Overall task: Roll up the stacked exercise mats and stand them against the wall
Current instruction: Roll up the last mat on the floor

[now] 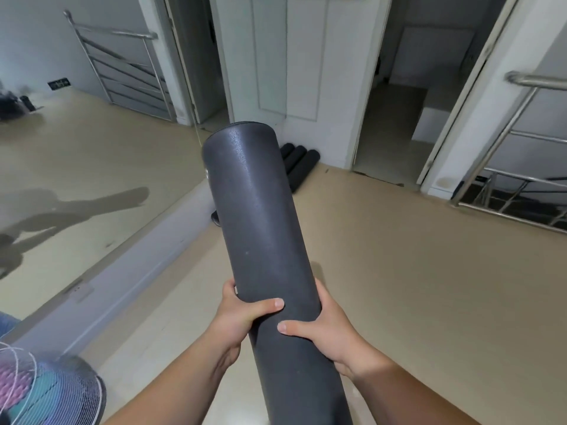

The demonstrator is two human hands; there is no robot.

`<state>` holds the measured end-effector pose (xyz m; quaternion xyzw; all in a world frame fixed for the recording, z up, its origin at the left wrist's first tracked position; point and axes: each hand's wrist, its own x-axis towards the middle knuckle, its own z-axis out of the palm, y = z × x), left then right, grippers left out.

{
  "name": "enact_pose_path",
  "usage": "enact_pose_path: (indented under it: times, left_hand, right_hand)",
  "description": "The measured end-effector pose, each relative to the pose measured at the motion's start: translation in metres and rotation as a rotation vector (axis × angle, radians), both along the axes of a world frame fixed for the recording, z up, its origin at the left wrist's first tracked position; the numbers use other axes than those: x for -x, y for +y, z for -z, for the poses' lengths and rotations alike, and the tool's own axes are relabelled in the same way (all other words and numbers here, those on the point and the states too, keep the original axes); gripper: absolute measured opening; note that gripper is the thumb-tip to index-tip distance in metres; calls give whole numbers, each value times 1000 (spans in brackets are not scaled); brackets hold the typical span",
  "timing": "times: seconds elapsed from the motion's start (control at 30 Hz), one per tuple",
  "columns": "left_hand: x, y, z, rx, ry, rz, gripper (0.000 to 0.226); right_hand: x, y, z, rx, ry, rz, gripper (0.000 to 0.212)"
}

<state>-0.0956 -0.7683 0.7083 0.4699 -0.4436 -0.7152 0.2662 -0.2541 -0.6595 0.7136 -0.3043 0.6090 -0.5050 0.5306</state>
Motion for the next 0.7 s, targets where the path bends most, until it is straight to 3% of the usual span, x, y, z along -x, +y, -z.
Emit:
enact_pose_path:
  times: [0.27, 0.47, 0.7]
  left_hand:
    - [48, -231, 24, 10, 50, -19, 96]
    - [65, -423, 7, 58, -1, 38, 110]
    - [156, -594, 11, 75, -87, 142, 112]
  right_hand:
    - [46, -233, 16, 17, 27, 14, 73]
    - [56, -414, 17, 10, 38, 115, 81]
    - [130, -570, 43, 37, -22, 232, 82]
